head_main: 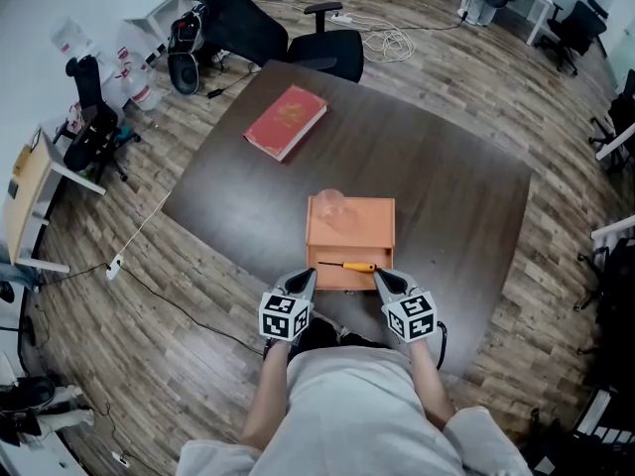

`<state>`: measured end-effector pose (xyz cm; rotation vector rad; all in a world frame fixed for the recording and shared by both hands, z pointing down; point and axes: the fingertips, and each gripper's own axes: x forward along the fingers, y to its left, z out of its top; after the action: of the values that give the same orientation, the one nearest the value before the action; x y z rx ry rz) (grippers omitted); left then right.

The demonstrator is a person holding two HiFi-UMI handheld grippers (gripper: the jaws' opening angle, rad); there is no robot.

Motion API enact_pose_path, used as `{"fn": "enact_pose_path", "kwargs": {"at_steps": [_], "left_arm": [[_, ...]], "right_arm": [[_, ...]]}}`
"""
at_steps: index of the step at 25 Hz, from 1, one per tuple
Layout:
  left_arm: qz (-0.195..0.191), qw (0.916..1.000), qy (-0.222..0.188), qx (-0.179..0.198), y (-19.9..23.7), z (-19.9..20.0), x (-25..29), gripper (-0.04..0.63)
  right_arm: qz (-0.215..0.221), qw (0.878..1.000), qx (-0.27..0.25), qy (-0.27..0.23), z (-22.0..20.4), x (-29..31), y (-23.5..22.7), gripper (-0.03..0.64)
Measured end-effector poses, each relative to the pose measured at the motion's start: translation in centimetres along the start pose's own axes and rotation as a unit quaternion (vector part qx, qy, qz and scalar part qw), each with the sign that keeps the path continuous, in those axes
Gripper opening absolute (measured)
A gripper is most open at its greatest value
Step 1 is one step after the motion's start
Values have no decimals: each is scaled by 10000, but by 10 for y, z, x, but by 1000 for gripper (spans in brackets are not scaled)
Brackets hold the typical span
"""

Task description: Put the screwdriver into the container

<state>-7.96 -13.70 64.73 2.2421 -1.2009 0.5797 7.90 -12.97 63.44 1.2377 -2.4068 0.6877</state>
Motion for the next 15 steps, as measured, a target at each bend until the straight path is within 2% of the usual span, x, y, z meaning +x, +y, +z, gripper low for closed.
{"fn": "enact_pose_path", "kwargs": {"at_steps": [15], "left_arm": [[-17, 10000, 45, 36, -4, 1, 6, 52]], "right_arm": [[-5, 9997, -96, 217, -9, 3, -4, 2]]}}
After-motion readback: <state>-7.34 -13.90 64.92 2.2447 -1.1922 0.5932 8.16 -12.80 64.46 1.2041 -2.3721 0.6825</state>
